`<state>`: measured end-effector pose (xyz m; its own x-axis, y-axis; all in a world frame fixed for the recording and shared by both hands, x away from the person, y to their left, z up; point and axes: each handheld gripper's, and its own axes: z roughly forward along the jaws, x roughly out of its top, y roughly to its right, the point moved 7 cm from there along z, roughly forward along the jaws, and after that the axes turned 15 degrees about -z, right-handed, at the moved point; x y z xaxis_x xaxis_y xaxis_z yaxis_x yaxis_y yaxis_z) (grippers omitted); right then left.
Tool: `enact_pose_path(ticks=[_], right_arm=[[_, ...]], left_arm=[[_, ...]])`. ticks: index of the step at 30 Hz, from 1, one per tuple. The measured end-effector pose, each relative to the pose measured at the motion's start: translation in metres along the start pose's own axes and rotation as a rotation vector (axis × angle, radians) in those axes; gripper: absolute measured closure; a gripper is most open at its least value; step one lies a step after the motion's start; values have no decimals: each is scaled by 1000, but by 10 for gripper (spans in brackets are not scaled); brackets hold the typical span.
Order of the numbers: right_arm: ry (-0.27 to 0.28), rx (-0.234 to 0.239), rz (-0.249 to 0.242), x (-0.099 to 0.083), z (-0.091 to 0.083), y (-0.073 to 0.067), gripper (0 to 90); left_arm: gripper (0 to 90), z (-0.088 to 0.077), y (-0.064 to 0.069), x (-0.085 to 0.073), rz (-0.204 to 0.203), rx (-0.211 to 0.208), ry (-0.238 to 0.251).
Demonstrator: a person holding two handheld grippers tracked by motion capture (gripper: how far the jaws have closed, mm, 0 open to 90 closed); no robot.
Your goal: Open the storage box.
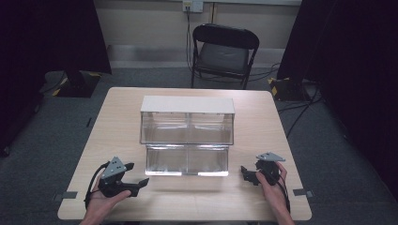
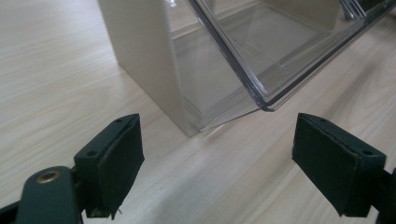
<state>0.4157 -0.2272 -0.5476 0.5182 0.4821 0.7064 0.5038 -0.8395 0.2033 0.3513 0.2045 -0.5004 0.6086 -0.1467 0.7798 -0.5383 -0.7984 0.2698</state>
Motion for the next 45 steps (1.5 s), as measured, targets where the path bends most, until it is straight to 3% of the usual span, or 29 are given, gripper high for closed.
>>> enact_pose_path(ticks=[3,7,12,17,24,30,33,45], right_arm=[[0,1,-1,0,0,0,121],[0,1,-1,0,0,0,121],[0,1,-1,0,0,0,121],[0,1,-1,0,0,0,121],[0,1,-1,0,0,0,121],[-1,1,-1,0,0,0,121],[-1,0,0,0,0,0,121],[-1,0,0,0,0,0,121]], left_arm=[[164,8,0,6,-6,4,20],[166,13,2,8,18,7,6],[169,16,4,8,-2,-10,4],[165,21,7,10,5,-26,1],[165,19,8,11,36,-35,15],[197,19,10,10,28,-46,20],[180,16,11,11,14,-82,26],[176,14,13,13,15,-94,39]])
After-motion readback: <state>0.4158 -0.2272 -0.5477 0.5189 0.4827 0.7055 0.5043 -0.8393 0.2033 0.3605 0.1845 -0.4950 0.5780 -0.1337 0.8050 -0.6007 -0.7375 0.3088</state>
